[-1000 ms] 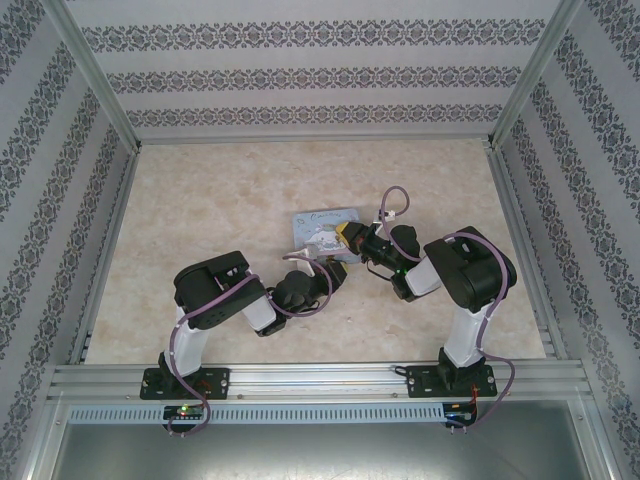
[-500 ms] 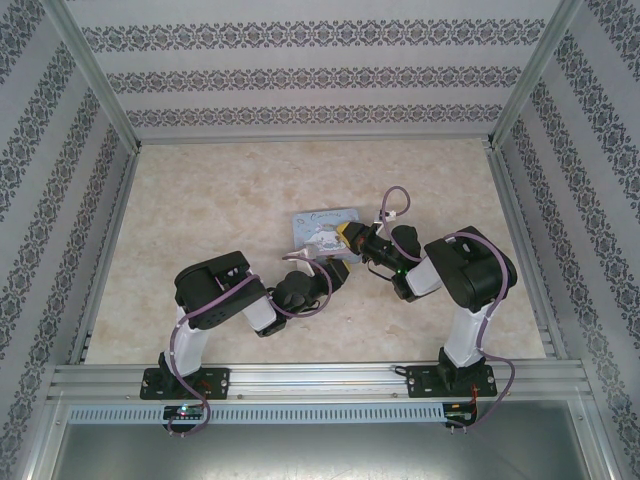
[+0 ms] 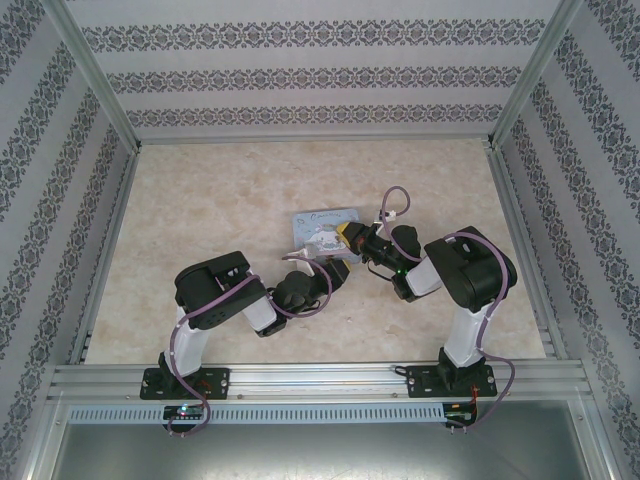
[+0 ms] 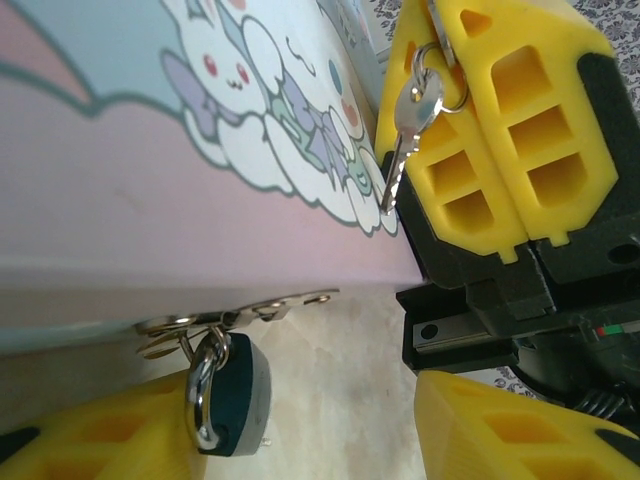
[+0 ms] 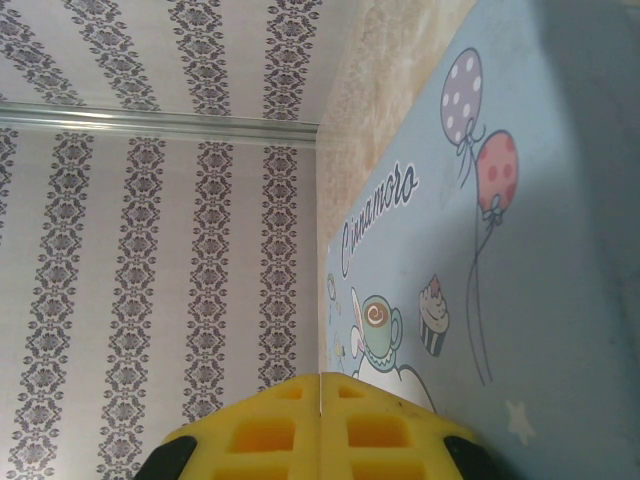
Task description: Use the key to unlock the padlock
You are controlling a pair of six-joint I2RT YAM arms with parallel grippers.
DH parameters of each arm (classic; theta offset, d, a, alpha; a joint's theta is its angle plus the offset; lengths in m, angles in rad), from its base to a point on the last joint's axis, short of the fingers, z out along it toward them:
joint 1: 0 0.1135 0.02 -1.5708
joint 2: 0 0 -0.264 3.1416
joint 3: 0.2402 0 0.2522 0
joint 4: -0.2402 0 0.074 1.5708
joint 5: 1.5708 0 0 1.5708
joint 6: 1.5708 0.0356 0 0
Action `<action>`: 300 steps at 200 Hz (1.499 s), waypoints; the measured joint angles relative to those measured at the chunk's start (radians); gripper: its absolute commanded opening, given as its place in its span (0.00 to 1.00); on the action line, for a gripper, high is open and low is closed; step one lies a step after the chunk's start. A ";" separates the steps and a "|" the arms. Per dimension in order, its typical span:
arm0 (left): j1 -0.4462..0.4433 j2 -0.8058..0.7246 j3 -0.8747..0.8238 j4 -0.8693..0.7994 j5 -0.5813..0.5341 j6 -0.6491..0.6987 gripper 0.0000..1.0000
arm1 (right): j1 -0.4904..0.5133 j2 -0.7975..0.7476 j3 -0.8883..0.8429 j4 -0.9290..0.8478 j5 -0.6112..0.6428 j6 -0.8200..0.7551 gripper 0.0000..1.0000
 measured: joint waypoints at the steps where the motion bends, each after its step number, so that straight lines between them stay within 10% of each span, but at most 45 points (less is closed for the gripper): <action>1: 0.000 0.000 0.000 -0.001 0.000 0.000 0.51 | 0.000 0.000 0.000 0.000 0.000 0.000 0.00; 211: -0.031 -0.026 0.006 -0.137 -0.159 -0.090 0.00 | -0.005 0.002 -0.015 0.027 -0.011 0.018 0.00; 300: -0.030 -0.070 -0.001 -0.201 -0.134 -0.120 0.00 | -0.018 0.001 -0.014 0.021 -0.035 0.026 0.00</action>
